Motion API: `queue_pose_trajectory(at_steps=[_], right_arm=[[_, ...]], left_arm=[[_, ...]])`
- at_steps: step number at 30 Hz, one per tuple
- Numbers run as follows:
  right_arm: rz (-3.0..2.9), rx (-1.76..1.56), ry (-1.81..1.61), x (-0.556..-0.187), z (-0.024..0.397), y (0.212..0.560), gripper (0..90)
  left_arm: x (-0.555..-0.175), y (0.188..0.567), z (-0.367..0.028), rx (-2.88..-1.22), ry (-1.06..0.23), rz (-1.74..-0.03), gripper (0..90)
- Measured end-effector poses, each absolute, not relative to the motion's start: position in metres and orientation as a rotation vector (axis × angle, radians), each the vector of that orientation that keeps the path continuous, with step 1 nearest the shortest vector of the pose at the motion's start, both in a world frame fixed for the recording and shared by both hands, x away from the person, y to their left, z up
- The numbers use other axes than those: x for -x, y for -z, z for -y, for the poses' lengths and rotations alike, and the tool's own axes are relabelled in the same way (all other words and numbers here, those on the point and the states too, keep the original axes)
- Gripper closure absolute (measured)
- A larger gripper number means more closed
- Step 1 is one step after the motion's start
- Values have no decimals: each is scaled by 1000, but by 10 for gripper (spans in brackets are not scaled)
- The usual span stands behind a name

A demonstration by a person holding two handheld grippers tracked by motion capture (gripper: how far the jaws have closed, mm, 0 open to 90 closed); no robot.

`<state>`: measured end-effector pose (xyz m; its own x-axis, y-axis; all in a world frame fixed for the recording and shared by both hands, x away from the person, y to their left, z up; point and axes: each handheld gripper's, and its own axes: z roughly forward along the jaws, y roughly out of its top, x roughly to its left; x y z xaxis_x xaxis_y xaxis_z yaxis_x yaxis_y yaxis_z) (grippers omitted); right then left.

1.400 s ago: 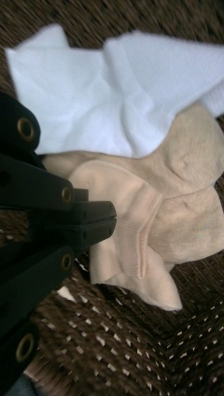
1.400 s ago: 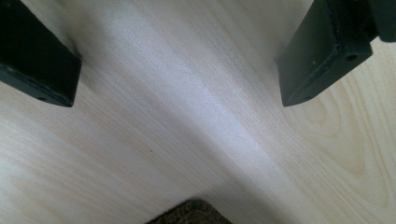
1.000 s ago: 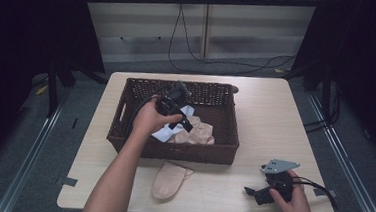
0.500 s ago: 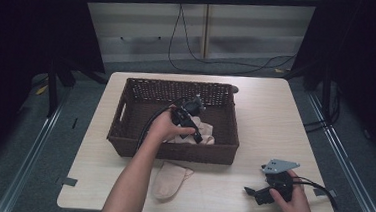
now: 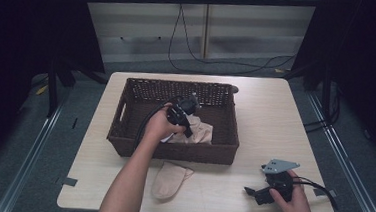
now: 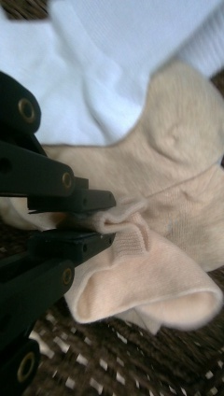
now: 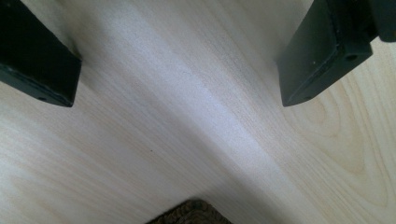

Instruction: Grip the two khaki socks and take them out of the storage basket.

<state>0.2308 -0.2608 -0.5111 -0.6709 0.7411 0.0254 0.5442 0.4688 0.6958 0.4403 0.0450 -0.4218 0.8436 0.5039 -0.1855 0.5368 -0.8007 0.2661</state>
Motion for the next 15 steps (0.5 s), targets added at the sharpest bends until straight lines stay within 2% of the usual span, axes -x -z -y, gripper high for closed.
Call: queue_pose_trajectory(at_steps=[7, 15], right_arm=[[-2440, -1096, -1002, -231, 261, 511, 0], [-2440, -1093, -1007, -231, 261, 511, 0]], left_arm=[[-439, 391, -60, -2677, 175, -873, 822], [-436, 357, -69, -2672, 176, -876, 824]])
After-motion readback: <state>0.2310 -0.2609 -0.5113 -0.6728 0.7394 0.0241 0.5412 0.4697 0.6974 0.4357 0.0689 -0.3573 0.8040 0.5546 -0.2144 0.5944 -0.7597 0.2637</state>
